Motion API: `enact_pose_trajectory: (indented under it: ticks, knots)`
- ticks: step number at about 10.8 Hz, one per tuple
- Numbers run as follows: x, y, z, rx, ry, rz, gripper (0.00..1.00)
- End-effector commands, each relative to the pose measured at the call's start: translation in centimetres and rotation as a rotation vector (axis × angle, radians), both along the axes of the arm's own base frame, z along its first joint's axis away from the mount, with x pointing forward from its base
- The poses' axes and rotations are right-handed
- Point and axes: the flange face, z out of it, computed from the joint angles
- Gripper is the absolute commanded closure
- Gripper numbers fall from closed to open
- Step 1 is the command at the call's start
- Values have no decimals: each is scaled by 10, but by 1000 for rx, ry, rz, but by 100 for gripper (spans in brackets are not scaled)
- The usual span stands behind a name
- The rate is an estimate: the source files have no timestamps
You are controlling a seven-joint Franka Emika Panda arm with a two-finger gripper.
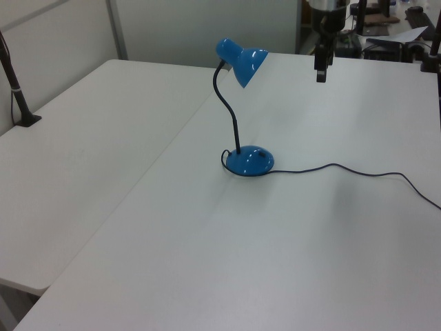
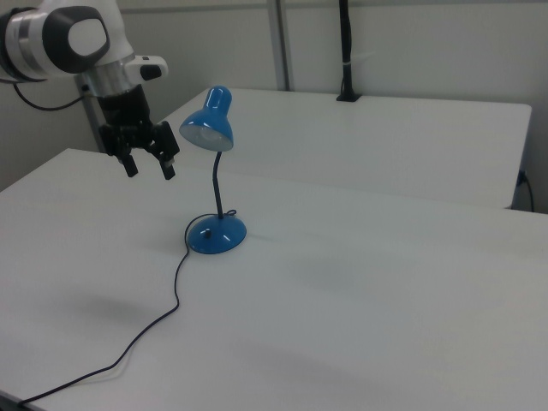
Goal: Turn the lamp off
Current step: 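Lift the gripper up and away from the lamp base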
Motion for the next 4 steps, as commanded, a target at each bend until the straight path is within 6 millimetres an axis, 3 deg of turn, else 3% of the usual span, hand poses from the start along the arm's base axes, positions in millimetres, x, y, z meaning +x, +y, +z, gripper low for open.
enact_pose_trajectory:
  ticks: [1,4]
  knots:
    - [-2,0,6,0,5,-46,0]
    - [0,0,9,1,-1,-47,0]
